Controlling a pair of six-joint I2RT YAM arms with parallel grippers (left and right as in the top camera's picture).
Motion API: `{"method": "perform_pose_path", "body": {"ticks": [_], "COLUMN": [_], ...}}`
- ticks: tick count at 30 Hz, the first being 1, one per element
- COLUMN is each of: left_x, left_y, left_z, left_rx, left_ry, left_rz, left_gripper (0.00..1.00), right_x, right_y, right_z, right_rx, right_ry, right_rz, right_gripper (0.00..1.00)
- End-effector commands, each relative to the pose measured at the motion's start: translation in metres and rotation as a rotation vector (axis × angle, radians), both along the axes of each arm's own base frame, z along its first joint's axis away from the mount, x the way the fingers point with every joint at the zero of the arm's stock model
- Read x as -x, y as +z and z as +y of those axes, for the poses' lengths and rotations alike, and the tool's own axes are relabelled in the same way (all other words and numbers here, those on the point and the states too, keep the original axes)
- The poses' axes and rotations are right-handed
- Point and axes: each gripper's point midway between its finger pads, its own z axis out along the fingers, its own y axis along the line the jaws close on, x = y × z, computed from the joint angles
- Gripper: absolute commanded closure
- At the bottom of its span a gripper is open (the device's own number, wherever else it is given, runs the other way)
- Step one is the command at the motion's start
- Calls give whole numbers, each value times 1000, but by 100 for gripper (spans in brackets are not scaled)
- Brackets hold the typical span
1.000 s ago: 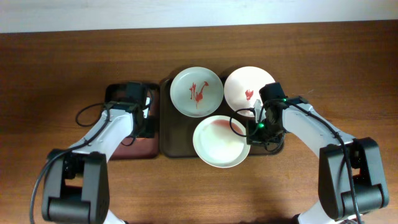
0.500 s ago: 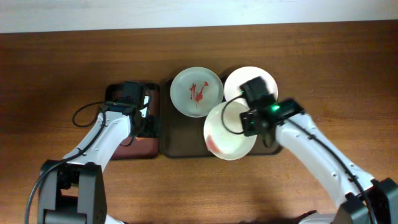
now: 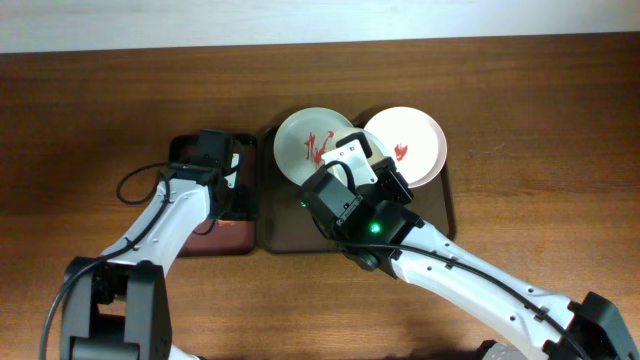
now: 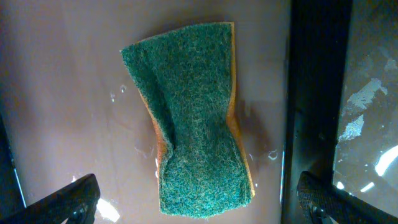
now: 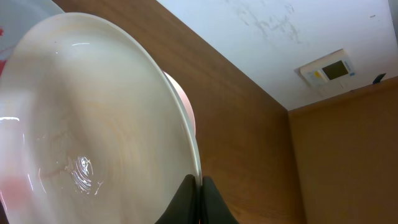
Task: Clean dirty plates on tray and stack at the side
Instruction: 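Carry the cleaned plate right and set it on the table with the right gripper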
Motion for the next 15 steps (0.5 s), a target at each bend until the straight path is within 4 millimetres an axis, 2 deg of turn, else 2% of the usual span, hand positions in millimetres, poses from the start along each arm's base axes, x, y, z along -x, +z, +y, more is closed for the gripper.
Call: {"method": "perform_pose_path", "body": {"ticks": [1,4,7,9,11,12,13,14,15], "left_x": [-3,-3,-2,-2,-2,-2,-2,-2,-2], "left_y": [7,7,7,7,7,7,7,7,7], "left_z": [-1,-1,-1,-1,-1,-1,-1,-1,-1], "left_rx": [16,16,17,17,17,17,17,17,17], "left_ry": [0,0,0,0,1,1,0,0,0], "left_rz": [-21,-21,-20,-20,-20,-20,-20,-20,-20], "left_gripper": [1,1,1,1,1,1,1,1,1], "right_x": [-1,-13,-38,-50,-48,-43,-32,-22,-14], "right_y": [20,13,-1,-20,-32,-37,-47,-57,-67], "right_z": [-2,-23,-75,-135,-190,-214,-256,-282,-300], "right_rx": [-41,-151,-401,-591,-738,-798,-869,-900,-922], "right_ry": [-30,-122,-261,-379,-495,-548,-651,-727,-782], "right_rz": [-70,-72,5,90,127,133,125,129,137], "right_gripper": [96,97,96,96,96,96,96,96,96]}}
